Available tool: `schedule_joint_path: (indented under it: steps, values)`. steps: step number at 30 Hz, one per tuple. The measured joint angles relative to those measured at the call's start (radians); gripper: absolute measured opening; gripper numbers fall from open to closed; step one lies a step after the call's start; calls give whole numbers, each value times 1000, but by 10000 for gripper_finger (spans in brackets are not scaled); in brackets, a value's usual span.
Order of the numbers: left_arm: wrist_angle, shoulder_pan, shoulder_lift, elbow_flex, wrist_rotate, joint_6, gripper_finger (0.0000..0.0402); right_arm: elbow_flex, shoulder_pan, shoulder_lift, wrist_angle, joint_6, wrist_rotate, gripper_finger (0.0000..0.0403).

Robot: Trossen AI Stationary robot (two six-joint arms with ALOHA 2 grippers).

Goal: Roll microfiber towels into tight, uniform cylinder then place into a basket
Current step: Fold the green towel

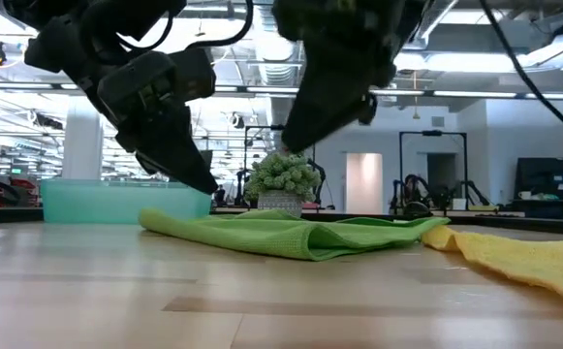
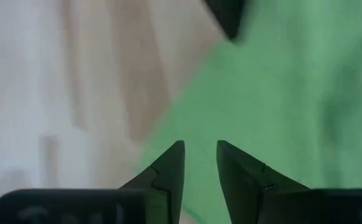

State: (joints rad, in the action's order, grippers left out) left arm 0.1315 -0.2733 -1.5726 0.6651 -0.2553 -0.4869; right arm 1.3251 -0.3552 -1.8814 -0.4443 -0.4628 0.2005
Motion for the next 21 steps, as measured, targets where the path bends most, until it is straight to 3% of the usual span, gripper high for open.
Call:
schedule_joint_path:
  steps: [8,14,21]
  values:
    - [-28,-4,-41,0,4,-64,0,-1,-31,54,-178,-23,196,118]
    - [56,-20,-160,2,-95,-121,0,-2,-23,49,-219,-25,200,118]
    - [-9,-49,-129,2,-21,-77,0,-2,1,48,-243,-18,201,118]
